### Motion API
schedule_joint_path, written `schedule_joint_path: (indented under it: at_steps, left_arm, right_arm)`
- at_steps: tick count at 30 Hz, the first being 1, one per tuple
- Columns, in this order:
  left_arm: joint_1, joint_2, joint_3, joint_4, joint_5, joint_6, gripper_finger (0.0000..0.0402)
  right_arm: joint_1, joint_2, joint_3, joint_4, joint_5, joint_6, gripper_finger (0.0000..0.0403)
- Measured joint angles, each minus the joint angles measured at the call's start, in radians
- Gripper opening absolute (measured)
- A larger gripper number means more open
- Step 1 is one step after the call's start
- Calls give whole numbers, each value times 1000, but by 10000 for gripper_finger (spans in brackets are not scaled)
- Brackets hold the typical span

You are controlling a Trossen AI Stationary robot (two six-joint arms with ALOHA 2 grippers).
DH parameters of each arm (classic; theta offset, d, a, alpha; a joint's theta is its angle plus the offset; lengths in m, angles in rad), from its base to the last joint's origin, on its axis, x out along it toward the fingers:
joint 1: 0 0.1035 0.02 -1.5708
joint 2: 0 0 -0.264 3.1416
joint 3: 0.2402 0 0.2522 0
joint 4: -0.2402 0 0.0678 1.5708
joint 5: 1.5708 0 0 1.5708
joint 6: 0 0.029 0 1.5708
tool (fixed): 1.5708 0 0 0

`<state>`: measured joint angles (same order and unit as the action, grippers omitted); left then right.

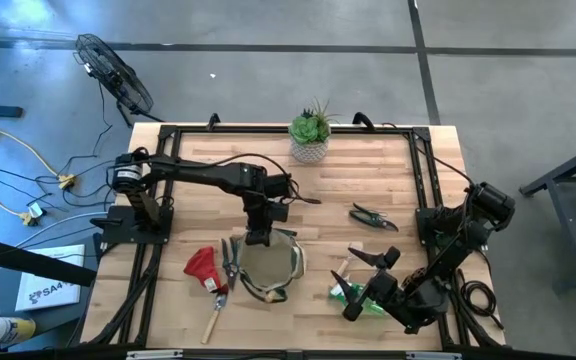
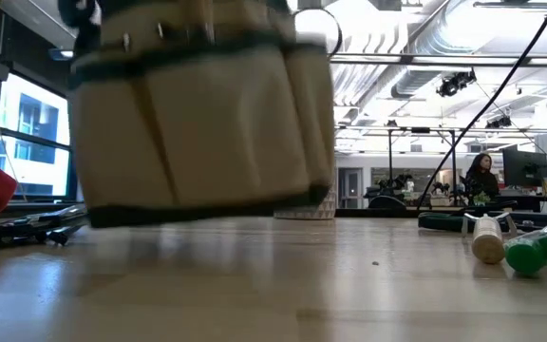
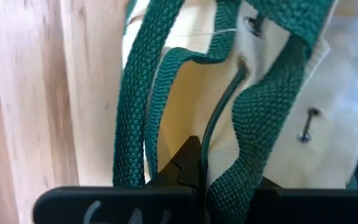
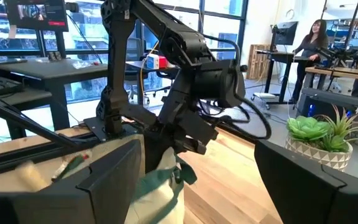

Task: Pick & Place Garden tools in Gardening bag
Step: Put the green spray bottle into the gardening bag

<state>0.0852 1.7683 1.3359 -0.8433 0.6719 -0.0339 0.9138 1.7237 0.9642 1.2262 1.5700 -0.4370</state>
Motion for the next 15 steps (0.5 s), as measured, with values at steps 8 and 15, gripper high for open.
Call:
schedule_joint_path:
  at_steps: [8,15]
  left_arm:
    - [0,5,1,9,-12,3,0]
    - [0,5,1,6,-14,5,0]
  right_arm:
    - [68,0,0,-31,0,1,306]
    - [217,0,0,-42,0,97,263]
